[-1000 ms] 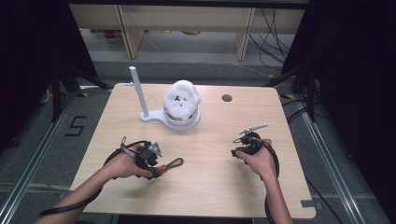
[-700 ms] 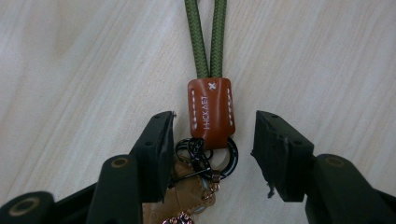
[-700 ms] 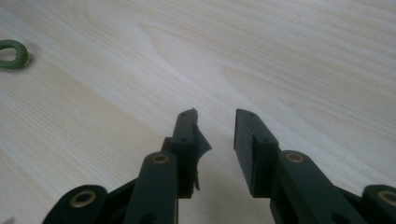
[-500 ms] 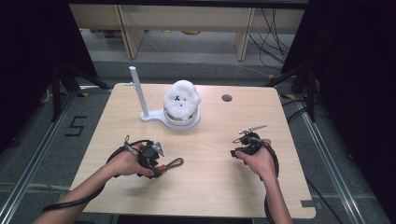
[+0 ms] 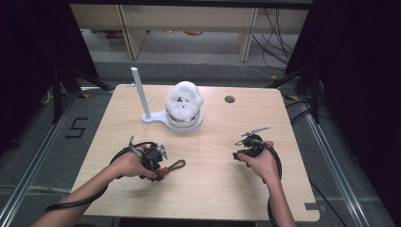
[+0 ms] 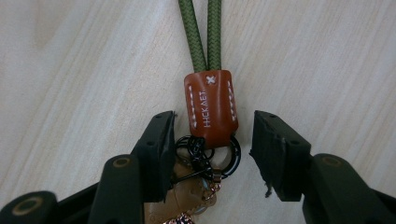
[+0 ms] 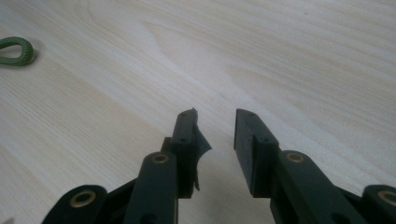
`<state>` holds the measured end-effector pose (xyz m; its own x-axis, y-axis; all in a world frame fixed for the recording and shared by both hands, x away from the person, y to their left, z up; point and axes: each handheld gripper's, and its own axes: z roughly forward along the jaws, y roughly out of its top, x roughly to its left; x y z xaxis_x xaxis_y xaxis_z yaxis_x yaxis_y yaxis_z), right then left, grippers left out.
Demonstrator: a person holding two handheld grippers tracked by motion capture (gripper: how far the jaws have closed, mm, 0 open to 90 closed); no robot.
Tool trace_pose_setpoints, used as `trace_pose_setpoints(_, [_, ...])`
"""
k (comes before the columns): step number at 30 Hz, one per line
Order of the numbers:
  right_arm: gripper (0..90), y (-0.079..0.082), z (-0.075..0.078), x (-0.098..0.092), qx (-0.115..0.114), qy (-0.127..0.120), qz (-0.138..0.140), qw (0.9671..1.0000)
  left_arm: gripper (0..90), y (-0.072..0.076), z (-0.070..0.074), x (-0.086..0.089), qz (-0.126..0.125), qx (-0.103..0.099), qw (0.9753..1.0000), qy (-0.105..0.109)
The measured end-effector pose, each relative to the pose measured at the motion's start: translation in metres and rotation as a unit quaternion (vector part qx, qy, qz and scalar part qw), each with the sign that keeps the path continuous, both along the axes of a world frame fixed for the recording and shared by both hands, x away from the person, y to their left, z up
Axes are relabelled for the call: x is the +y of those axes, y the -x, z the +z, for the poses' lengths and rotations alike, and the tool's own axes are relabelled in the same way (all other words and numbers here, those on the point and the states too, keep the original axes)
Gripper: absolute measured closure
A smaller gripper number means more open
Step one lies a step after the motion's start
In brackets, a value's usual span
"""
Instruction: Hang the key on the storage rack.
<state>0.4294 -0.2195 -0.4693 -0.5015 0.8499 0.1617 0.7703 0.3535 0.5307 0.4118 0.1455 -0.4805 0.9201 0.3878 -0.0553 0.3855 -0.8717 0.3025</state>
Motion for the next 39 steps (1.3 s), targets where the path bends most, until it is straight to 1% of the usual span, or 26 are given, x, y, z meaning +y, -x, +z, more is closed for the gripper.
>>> trace_pose_setpoints(1, [70.4,0.000,0.000,0.000,0.000,0.000,0.000,1.0000,49.1,-0.001,0.000,0.000,-0.001,0.001,1.0000,-0.002])
trace_pose_setpoints(2, [70.4,0.000,0.000,0.000,0.000,0.000,0.000,1.0000,49.3,-0.001,0.000,0.000,0.003,0.002,1.0000,0.001])
trace_pose_setpoints(4, [70.4,0.000,0.000,0.000,0.001,0.001,0.001,1.0000,49.4,-0.002,0.000,0.000,-0.003,0.002,1.0000,-0.002])
trace_pose_setpoints(5, [70.3,0.000,0.000,0.000,0.001,0.000,0.002,1.0000,49.4,-0.002,0.000,0.000,-0.009,0.000,0.9999,-0.007])
trace_pose_setpoints(7, [70.4,0.000,0.000,0.000,0.001,0.000,0.002,1.0000,49.3,-0.002,-0.002,-0.001,-0.001,0.001,1.0000,-0.004])
trace_pose_setpoints(8, [70.3,0.000,0.001,0.000,0.001,0.000,0.002,1.0000,49.4,-0.003,-0.002,0.000,-0.010,0.002,0.9998,-0.014])
trace_pose_setpoints(11, [70.3,0.001,0.001,0.000,0.005,-0.003,-0.001,1.0000,49.8,-0.003,-0.002,-0.002,-0.009,-0.002,0.9999,-0.014])
trace_pose_setpoints(14, [70.3,0.000,0.000,0.000,0.002,0.000,0.001,1.0000,51.3,-0.002,-0.002,-0.003,-0.015,-0.009,0.9996,-0.024])
trace_pose_setpoints(15, [70.3,0.001,0.001,0.001,0.008,-0.001,-0.006,1.0000,52.1,-0.002,-0.002,-0.004,-0.017,-0.012,0.9994,-0.027])
trace_pose_setpoints(18, [70.2,0.001,0.000,0.001,0.004,-0.002,0.001,1.0000,57.4,0.001,-0.001,-0.005,-0.016,-0.017,0.9994,-0.026])
trace_pose_setpoints(19, [70.1,0.001,0.000,0.001,0.004,-0.002,0.001,1.0000,63.1,0.002,-0.001,-0.006,-0.017,-0.017,0.9994,-0.022])
trace_pose_setpoints(20, [70.1,0.001,0.000,0.001,0.004,-0.002,0.001,1.0000,64.6,0.004,-0.001,-0.006,-0.015,-0.024,0.9994,-0.021])
trace_pose_setpoints(24, [70.1,0.001,0.001,0.001,0.004,-0.003,-0.001,1.0000,66.0,0.006,-0.001,-0.004,-0.005,-0.028,0.9995,-0.014])
trace_pose_setpoints(26, [70.1,0.001,0.001,0.000,0.004,-0.003,-0.002,1.0000,66.2,0.008,-0.003,-0.003,0.011,-0.031,0.9995,0.002])
trace_pose_setpoints(27, [70.0,0.001,0.001,0.000,0.004,-0.004,-0.002,1.0000,66.3,0.009,-0.002,-0.002,0.007,-0.031,0.9995,0.001])
trace_pose_setpoints(30, [70.0,0.001,0.001,0.000,0.002,-0.006,-0.003,1.0000,66.6,0.011,-0.003,0.001,0.017,-0.033,0.9991,0.020])
trace_pose_setpoints(31, [70.0,0.001,0.001,-0.001,0.001,-0.005,-0.004,1.0000,66.8,0.011,-0.003,0.003,0.014,-0.036,0.9990,0.025])
trace_pose_setpoints(32, [70.0,0.001,0.001,-0.001,-0.001,-0.005,-0.005,1.0000,66.9,0.013,-0.003,0.004,0.022,-0.038,0.9985,0.033])
trace_pose_setpoints(33, [70.0,0.001,0.001,-0.001,0.000,-0.006,-0.005,1.0000,67.1,0.014,-0.003,0.005,0.023,-0.040,0.9983,0.036])
trace_pose_setpoints(34, [69.9,0.001,0.001,-0.001,0.001,-0.005,-0.005,1.0000,67.2,0.014,-0.003,0.006,0.022,-0.044,0.9979,0.043])
trace_pose_setpoints(36, [69.9,0.001,0.001,-0.001,0.000,-0.007,-0.004,1.0000,67.4,0.016,-0.002,0.007,0.029,-0.050,0.9966,0.059])
trace_pose_setpoints(37, [69.8,0.002,0.001,-0.001,0.001,-0.008,-0.004,1.0000,67.5,0.017,-0.002,0.009,0.035,-0.054,0.9953,0.072])
trace_pose_setpoints(38, [69.8,0.002,0.002,-0.001,0.007,-0.009,-0.009,0.9999,67.7,0.019,-0.003,0.008,0.051,-0.057,0.9925,0.096])
trace_pose_setpoints(39, [69.7,0.002,0.002,-0.001,0.007,-0.010,-0.010,0.9999,67.8,0.019,-0.002,0.010,0.050,-0.059,0.9921,0.099])
